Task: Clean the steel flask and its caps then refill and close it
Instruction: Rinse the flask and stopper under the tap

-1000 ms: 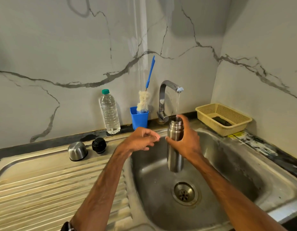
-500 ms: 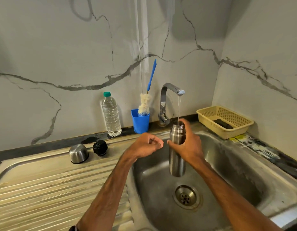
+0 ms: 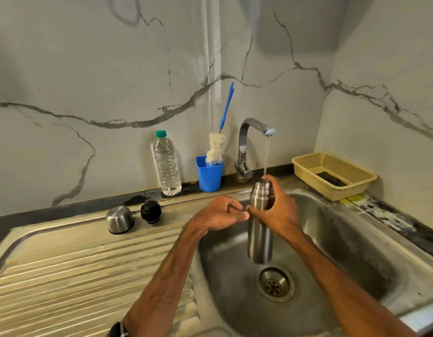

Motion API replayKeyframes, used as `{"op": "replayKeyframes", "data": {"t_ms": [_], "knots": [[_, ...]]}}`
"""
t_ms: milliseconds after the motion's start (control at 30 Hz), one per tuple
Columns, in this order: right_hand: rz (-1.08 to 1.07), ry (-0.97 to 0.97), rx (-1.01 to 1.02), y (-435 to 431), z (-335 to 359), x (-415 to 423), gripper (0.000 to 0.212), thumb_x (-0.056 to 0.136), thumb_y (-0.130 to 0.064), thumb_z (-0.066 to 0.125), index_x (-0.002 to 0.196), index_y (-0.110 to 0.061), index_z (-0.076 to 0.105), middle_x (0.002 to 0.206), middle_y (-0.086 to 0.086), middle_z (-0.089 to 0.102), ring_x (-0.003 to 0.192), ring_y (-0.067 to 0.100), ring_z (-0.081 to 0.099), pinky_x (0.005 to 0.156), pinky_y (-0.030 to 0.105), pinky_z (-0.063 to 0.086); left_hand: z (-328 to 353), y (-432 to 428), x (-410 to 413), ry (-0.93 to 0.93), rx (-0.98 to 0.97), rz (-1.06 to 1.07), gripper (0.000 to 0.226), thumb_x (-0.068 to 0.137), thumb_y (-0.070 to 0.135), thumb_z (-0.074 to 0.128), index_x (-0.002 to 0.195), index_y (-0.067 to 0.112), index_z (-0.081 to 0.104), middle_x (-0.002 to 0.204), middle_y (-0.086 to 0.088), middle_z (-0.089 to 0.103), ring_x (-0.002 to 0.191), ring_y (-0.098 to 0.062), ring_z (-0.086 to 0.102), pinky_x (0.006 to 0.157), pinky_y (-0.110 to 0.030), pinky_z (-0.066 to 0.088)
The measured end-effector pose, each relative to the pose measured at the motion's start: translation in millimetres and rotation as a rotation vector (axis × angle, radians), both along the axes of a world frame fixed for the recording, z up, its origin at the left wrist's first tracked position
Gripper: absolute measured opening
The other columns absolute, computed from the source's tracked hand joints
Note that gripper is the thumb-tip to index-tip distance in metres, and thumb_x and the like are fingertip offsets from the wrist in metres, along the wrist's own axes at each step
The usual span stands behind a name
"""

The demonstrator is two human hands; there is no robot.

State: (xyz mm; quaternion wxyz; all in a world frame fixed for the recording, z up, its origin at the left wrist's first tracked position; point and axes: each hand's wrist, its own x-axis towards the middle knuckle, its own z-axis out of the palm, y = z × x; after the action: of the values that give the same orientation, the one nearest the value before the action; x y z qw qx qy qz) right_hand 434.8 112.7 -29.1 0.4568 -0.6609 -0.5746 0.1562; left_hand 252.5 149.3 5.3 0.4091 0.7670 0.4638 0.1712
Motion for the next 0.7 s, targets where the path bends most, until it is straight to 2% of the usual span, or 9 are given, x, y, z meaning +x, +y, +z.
{"op": "replayKeyframes", "data": {"t_ms": [100, 167, 233, 333, 367, 433, 533, 600, 700], "knots": [[-0.115, 0.442, 0.068, 0, 13, 12, 0.103, 0.067, -0.025, 0.091, 0.148, -0.039, 0.029, 0.137, 0.001, 0.051, 0.106, 0.023, 0.061, 0.079, 0.046, 0.061, -2, -1, 0, 0.183, -0.061, -0.116, 0.081, 0.08, 0.053, 0.079, 0.145, 0.018, 0.045, 0.14, -0.001, 0.056, 0.122, -0.017, 0.056, 0.109, -0.039, 0.046], [-0.144, 0.769, -0.004, -4, 8, 18, 0.102, 0.068, -0.024, 0.09, 0.149, -0.036, 0.03, 0.139, 0.009, 0.054, 0.103, 0.028, 0.065, 0.07, 0.049, 0.062, -1, -1, -2, 0.238, -0.03, -0.141, 0.092, 0.077, 0.055, 0.081, 0.151, 0.02, 0.039, 0.147, 0.0, 0.049, 0.127, -0.019, 0.052, 0.111, -0.042, 0.044], [-0.121, 1.068, -0.115, -9, 2, 18, 0.092, 0.07, -0.024, 0.089, 0.145, -0.028, 0.036, 0.128, 0.018, 0.06, 0.098, 0.035, 0.068, 0.068, 0.053, 0.062, 5, -2, -8, 0.2, 0.007, -0.123, 0.092, 0.076, 0.051, 0.083, 0.151, 0.021, 0.039, 0.147, 0.0, 0.048, 0.125, -0.018, 0.051, 0.109, -0.038, 0.044], [-0.077, 1.401, -0.252, -12, 2, 13, 0.062, 0.078, -0.021, 0.083, 0.127, -0.013, 0.047, 0.112, 0.024, 0.061, 0.097, 0.042, 0.066, 0.083, 0.061, 0.057, 19, -1, -19, 0.026, 0.01, -0.091, 0.092, 0.067, 0.049, 0.09, 0.145, 0.025, 0.047, 0.14, -0.001, 0.051, 0.114, -0.017, 0.057, 0.096, -0.035, 0.056], [-0.066, 1.475, -0.273, -11, 3, 11, 0.053, 0.08, -0.021, 0.081, 0.121, -0.01, 0.049, 0.111, 0.025, 0.06, 0.096, 0.043, 0.065, 0.086, 0.062, 0.055, 25, -2, -21, -0.056, 0.007, -0.068, 0.092, 0.062, 0.049, 0.092, 0.141, 0.026, 0.052, 0.135, -0.002, 0.052, 0.111, -0.018, 0.059, 0.091, -0.037, 0.059], [-0.026, 1.583, -0.288, -9, 2, 6, 0.047, 0.082, -0.021, 0.08, 0.116, -0.006, 0.052, 0.117, 0.029, 0.058, 0.099, 0.046, 0.064, 0.089, 0.063, 0.054, 34, -5, -23, -0.213, 0.016, -0.032, 0.077, 0.065, 0.037, 0.093, 0.133, 0.026, 0.059, 0.127, 0.0, 0.052, 0.109, -0.018, 0.06, 0.08, -0.035, 0.063], [0.011, 1.693, -0.297, -5, -1, 3, 0.051, 0.082, -0.022, 0.08, 0.122, -0.005, 0.053, 0.124, 0.032, 0.055, 0.106, 0.051, 0.063, 0.079, 0.061, 0.058, 44, -10, -19, -0.351, 0.101, -0.021, 0.062, 0.072, 0.026, 0.091, 0.127, 0.022, 0.063, 0.124, 0.005, 0.057, 0.109, -0.015, 0.059, 0.073, -0.02, 0.059], [-0.001, 1.736, -0.316, -3, -4, 3, 0.058, 0.08, -0.022, 0.082, 0.127, -0.005, 0.052, 0.126, 0.033, 0.055, 0.103, 0.055, 0.065, 0.067, 0.058, 0.06, 47, -11, -15, -0.383, 0.162, 0.001, 0.066, 0.07, 0.03, 0.092, 0.128, 0.023, 0.063, 0.124, 0.011, 0.061, 0.109, -0.008, 0.06, 0.079, -0.019, 0.058], [-0.006, 1.796, -0.333, -3, -6, 1, 0.063, 0.08, -0.025, 0.081, 0.13, -0.003, 0.051, 0.125, 0.035, 0.056, 0.095, 0.055, 0.067, 0.06, 0.054, 0.06, 49, -11, -9, -0.405, 0.194, 0.032, 0.077, 0.062, 0.045, 0.094, 0.13, 0.028, 0.062, 0.128, 0.013, 0.061, 0.116, -0.009, 0.06, 0.094, -0.039, 0.058]]}}
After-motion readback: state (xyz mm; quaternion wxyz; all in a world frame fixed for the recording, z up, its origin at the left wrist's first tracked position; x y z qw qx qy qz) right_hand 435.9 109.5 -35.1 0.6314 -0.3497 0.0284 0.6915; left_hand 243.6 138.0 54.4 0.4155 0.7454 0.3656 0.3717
